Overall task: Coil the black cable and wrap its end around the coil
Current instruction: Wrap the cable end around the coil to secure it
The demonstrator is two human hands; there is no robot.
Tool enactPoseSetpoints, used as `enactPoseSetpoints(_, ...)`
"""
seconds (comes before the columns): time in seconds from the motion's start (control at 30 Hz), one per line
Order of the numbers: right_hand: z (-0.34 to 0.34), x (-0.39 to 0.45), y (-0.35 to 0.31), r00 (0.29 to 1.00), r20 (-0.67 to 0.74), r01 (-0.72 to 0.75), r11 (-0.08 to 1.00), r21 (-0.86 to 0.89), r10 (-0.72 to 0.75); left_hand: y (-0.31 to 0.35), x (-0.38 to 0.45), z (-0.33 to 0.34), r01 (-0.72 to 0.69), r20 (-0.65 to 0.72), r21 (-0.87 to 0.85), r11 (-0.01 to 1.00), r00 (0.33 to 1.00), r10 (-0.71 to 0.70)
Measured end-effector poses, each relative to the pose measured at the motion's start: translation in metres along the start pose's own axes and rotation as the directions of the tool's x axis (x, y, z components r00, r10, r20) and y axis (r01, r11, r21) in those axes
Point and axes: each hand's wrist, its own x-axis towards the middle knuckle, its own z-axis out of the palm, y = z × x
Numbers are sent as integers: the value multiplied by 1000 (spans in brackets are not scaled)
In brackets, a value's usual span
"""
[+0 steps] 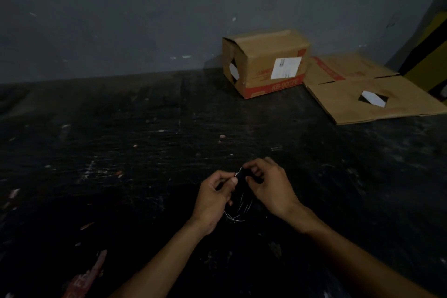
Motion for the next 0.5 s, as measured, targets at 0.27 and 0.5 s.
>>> enactPoseSetpoints(0.27, 3, -1, -4, 998, -60, -5, 1000, -3, 4, 4, -2, 6, 13, -20, 34, 999, 1000, -12)
enactPoseSetpoints(0.5, -1, -1, 2, 997, -49, -53, 996, 73, 57, 7, 3, 10, 15, -47, 20, 1000, 999, -14)
